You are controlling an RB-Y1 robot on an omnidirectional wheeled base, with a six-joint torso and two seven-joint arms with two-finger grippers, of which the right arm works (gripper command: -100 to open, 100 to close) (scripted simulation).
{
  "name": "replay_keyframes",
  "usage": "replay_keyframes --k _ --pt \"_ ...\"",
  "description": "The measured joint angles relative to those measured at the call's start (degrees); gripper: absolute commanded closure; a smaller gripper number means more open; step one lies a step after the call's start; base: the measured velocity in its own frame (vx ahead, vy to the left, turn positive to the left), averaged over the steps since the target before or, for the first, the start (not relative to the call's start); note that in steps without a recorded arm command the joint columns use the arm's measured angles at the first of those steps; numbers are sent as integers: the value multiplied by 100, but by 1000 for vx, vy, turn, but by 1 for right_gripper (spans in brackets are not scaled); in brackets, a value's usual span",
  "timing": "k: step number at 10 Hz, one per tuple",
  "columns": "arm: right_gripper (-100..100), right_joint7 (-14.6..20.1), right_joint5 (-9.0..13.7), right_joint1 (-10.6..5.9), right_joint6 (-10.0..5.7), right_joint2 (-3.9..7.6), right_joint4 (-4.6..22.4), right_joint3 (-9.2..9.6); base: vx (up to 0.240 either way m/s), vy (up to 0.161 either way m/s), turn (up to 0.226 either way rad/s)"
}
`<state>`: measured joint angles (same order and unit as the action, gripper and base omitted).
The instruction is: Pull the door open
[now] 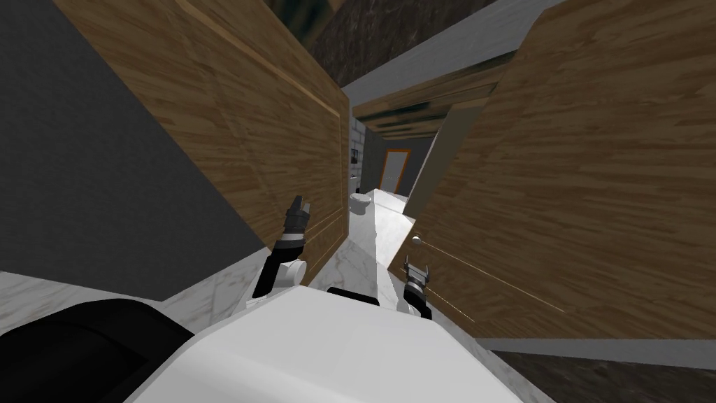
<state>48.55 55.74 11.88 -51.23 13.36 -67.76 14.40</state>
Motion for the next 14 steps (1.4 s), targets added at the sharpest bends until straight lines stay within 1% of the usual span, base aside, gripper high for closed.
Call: replay_keyframes --k 3,5,6,7,8,9,10,11,14 --pt "-100 239 252 -91 -123 25 300 57 67 -53 121" --pt "-100 541 477 -178 -274 87 656 124 90 -91 166" --pt "-100 633 598 -219 -317 93 764 141 66 -99 109" --pt "-100 719 703 -235 -354 115 852 161 56 -93 73" --pt "-100 763 790 -235 -383 113 889 176 34 -50 46" --pt "-100 829 828 -259 -423 121 982 195 12 -17 7" --pt "-100 847 831 -262 -434 123 995 197 150 0 17" --pt "-100 953 822 -249 -444 199 1070 200 192 12 18" --pt "-100 1240 824 -183 -424 410 1144 181 116 4 8"
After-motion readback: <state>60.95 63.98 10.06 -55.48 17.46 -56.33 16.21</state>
